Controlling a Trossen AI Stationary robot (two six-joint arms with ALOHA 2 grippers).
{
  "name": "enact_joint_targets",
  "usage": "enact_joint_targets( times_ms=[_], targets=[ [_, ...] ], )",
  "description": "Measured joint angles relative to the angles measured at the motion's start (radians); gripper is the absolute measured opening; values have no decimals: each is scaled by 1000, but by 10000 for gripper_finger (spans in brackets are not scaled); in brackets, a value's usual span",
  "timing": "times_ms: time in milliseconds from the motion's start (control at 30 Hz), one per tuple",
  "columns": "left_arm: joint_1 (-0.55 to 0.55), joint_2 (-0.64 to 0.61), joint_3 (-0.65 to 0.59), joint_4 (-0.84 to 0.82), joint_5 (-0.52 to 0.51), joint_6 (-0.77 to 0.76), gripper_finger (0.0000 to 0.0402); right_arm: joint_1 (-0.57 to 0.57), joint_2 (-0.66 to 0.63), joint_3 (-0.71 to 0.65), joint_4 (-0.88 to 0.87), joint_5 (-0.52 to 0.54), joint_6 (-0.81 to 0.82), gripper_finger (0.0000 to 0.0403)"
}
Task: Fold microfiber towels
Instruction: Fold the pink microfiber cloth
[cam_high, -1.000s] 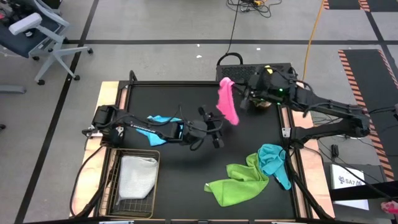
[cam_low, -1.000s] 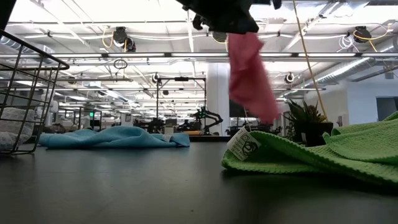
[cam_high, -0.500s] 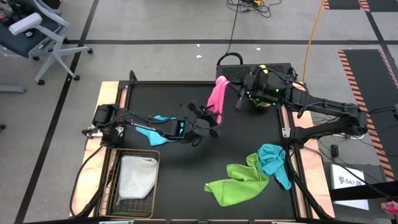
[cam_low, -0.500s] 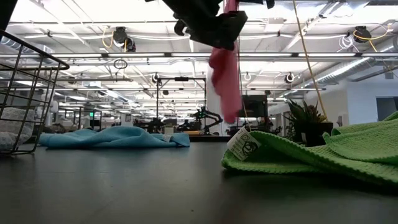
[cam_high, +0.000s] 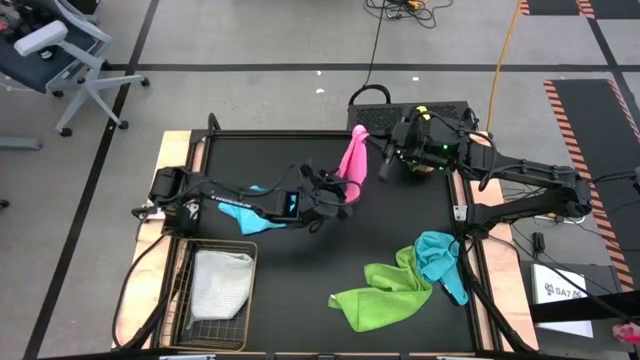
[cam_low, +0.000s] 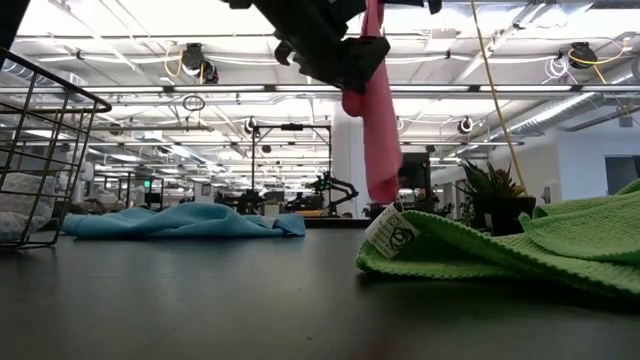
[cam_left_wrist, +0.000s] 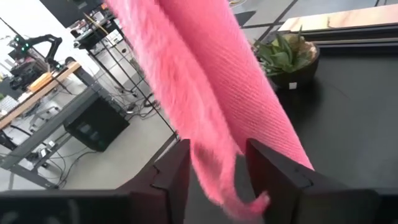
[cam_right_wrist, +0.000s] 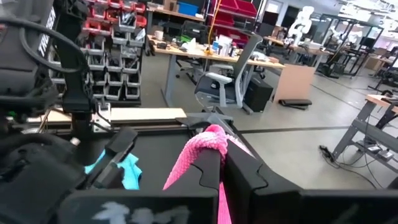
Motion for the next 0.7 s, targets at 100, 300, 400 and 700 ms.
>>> enact_joint_targets(
  times_ms=[100, 300, 400, 700],
  targets=[
    [-3, -2, 0, 1, 0, 10, 105, 0, 0, 0, -19, 0, 0, 0],
    [-2, -13, 0, -16, 15, 11, 14, 0, 0, 0, -70, 0, 0, 0],
    [-4, -52, 0, -56, 22, -4, 8, 0, -3, 0, -111, 0, 0, 0],
    [-6, -302, 0, -355, 17, -131, 3, -2, -69, -1, -483, -227, 142, 0]
  ],
)
